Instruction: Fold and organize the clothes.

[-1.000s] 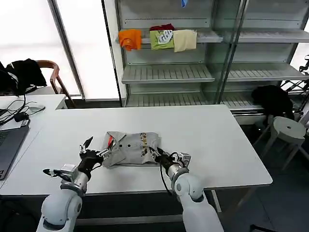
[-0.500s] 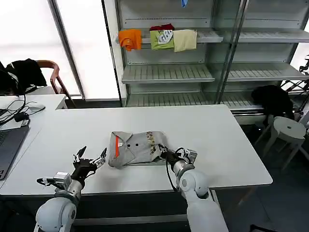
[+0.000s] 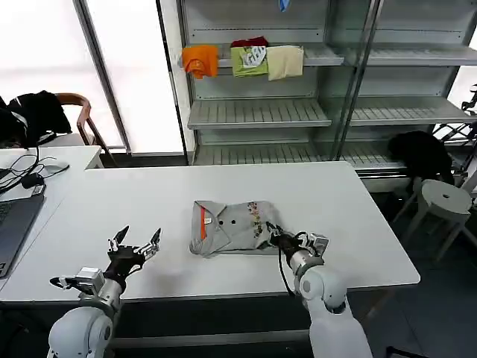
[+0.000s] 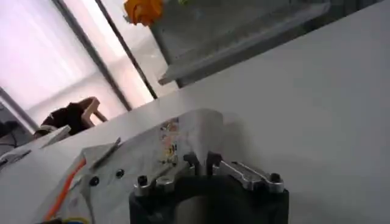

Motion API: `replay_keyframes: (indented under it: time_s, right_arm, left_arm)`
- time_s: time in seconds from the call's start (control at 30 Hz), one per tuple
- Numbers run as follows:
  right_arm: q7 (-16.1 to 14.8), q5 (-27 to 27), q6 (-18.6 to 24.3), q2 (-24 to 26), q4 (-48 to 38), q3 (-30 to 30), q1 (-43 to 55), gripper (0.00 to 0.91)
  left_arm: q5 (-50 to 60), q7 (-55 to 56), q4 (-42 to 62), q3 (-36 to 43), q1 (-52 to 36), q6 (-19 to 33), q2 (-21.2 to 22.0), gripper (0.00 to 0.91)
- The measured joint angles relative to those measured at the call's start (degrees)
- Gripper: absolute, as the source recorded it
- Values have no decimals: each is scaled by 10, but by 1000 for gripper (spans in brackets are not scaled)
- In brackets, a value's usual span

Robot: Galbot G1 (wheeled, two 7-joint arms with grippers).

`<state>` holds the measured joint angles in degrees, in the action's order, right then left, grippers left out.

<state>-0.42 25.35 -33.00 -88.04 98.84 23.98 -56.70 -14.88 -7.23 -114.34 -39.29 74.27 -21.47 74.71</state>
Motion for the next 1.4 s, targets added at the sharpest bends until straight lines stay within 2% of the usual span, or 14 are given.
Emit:
replay_keyframes:
  time_s: [0.3, 0.53, 0.87, 1.03, 1.23, 1.4]
  right_arm:
    - [-21, -113, 9, 33, 69, 14, -57, 907]
    - [-19, -181, 16, 74, 122, 52, -106, 907]
    - [-12, -212, 22, 113, 175, 103, -145, 907]
    - [-26, -222, 25, 118, 184, 111, -149, 907]
    - [-59, -220, 31, 126, 184, 121, -147, 907]
    - [-67, -215, 32, 130, 173, 120, -139, 907]
  left_arm:
    - [-8, -2, 0, -19, 12, 7, -7, 907]
    - [-27, 4, 5, -34, 20, 12, -12, 907]
    - [-78, 9, 13, -44, 19, 21, -13, 907]
    - [-93, 13, 12, -43, 14, 25, -8, 907]
    - [-106, 16, 16, -45, 17, 39, -8, 907]
    - [-110, 18, 22, -49, 25, 52, -7, 907]
